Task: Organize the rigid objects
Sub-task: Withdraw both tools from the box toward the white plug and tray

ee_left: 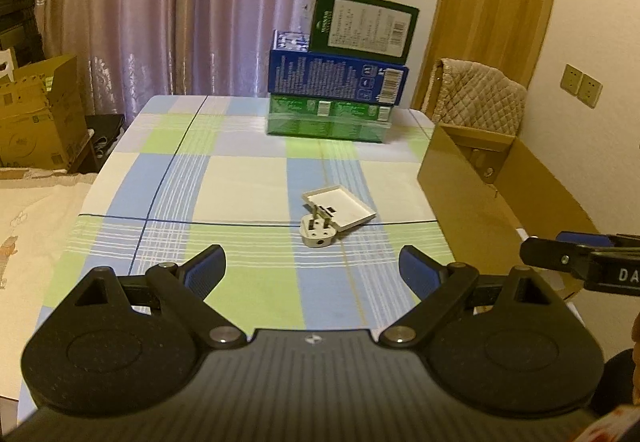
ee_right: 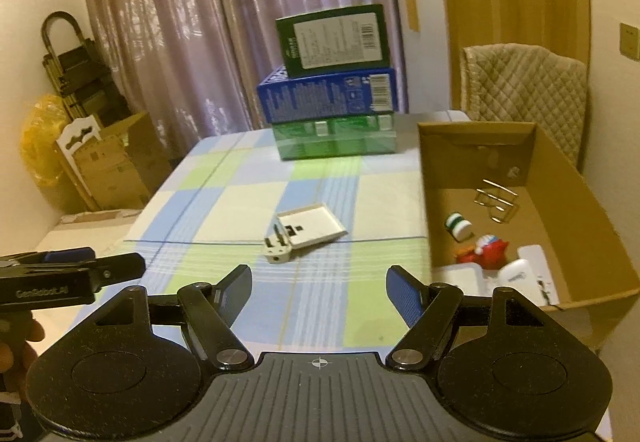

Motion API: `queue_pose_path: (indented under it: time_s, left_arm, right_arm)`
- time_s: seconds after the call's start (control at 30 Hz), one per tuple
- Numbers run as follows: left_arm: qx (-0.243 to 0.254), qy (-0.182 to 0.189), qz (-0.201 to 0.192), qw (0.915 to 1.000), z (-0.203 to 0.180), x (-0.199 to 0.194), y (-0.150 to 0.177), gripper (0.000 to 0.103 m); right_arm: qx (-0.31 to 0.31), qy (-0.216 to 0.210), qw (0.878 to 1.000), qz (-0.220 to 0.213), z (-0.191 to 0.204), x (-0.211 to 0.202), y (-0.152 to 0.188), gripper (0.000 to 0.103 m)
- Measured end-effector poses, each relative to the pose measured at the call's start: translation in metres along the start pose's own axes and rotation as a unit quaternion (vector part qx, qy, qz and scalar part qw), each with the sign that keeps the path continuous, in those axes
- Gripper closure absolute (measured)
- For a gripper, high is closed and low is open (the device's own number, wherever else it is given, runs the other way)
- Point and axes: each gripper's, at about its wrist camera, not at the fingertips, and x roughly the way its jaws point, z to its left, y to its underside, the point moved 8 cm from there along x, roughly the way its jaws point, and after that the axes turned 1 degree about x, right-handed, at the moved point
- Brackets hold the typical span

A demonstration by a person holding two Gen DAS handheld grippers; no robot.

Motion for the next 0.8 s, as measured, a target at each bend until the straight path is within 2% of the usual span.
queue_pose_path:
  time_s: [0.43,0.67,0.8]
  left_arm:
    - [0.018,-0.012,0.025,0.9995,0.034,0.067,0.005,0.012]
    - [0.035,0.015,0.033,0.9987,0.04,0.122,0.011,0.012]
    - [0.051,0.024,0.043,0.9975,0.038,0.157,0.016,0.012]
  right_arm:
    - [-0.021,-0.022,0.999,0.023,0.018,0.072,0.016,0.032]
    - [-0.012,-0.029,0.999,0.044,0.01,0.128,0.022,0.032]
    - [-0.016,-0.018,0.998,0.052,-0.001,0.158,0.023,0.032]
